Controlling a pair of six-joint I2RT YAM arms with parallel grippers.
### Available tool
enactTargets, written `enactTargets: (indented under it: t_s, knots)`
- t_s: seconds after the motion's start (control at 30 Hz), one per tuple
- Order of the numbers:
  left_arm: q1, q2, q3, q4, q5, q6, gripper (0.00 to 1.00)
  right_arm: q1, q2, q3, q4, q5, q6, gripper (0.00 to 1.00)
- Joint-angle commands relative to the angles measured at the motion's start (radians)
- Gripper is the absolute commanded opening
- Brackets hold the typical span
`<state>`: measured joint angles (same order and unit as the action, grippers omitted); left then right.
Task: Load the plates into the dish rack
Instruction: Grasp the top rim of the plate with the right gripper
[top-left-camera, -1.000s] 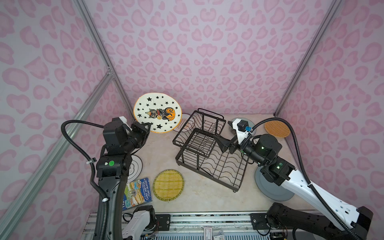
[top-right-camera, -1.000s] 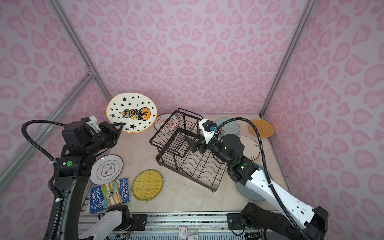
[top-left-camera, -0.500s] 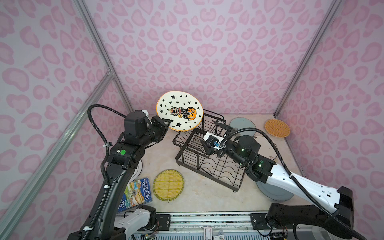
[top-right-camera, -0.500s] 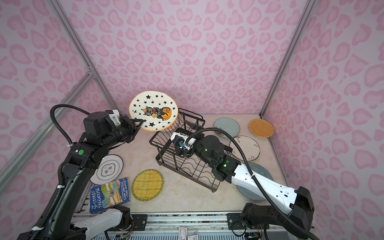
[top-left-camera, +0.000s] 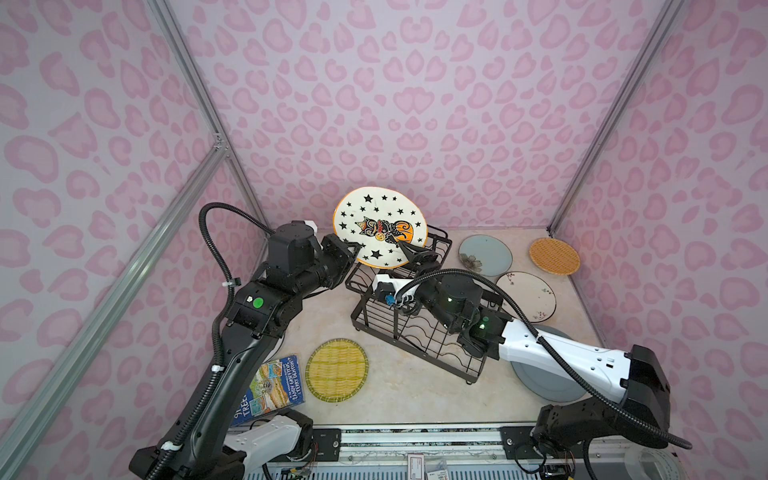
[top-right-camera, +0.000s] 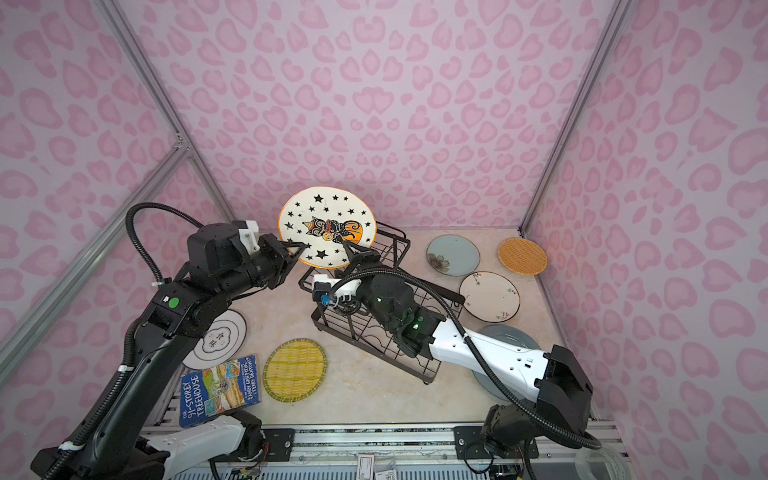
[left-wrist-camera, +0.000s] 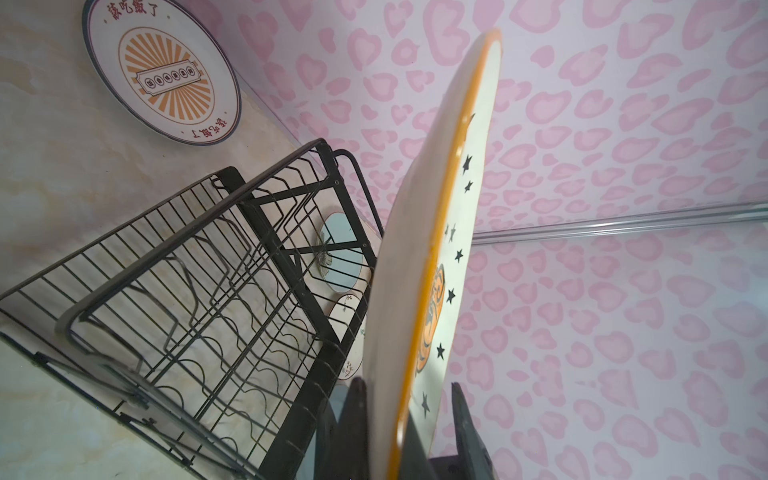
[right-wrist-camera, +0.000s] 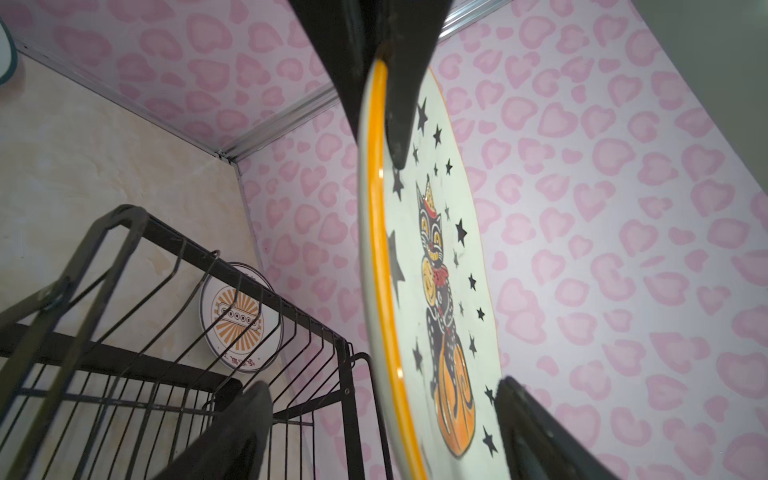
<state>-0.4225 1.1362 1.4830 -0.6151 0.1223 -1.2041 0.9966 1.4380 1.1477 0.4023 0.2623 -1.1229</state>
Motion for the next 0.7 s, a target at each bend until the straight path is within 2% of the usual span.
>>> enactTargets:
  t_s: [0.0, 0.13, 0.47, 0.67]
  knots:
    - [-0.007, -0.015, 0.03, 0.111, -0.033, 0.0, 0.03, 0.003, 0.017, 0.018, 0.072, 0.037, -0.054, 0.75]
    - [-0.012, -0.016, 0.031, 0.107, -0.033, -0.001, 0.03, 0.012, 0.051, 0.038, 0.097, 0.07, -0.1, 0.6]
    - [-0.02, -0.038, 0.02, 0.102, -0.037, -0.006, 0.03, 0.024, 0.107, 0.086, 0.109, 0.069, -0.117, 0.4]
    - [-0.022, -0.044, 0.002, 0.103, -0.037, -0.015, 0.03, 0.034, 0.12, 0.115, 0.093, 0.063, -0.117, 0.16]
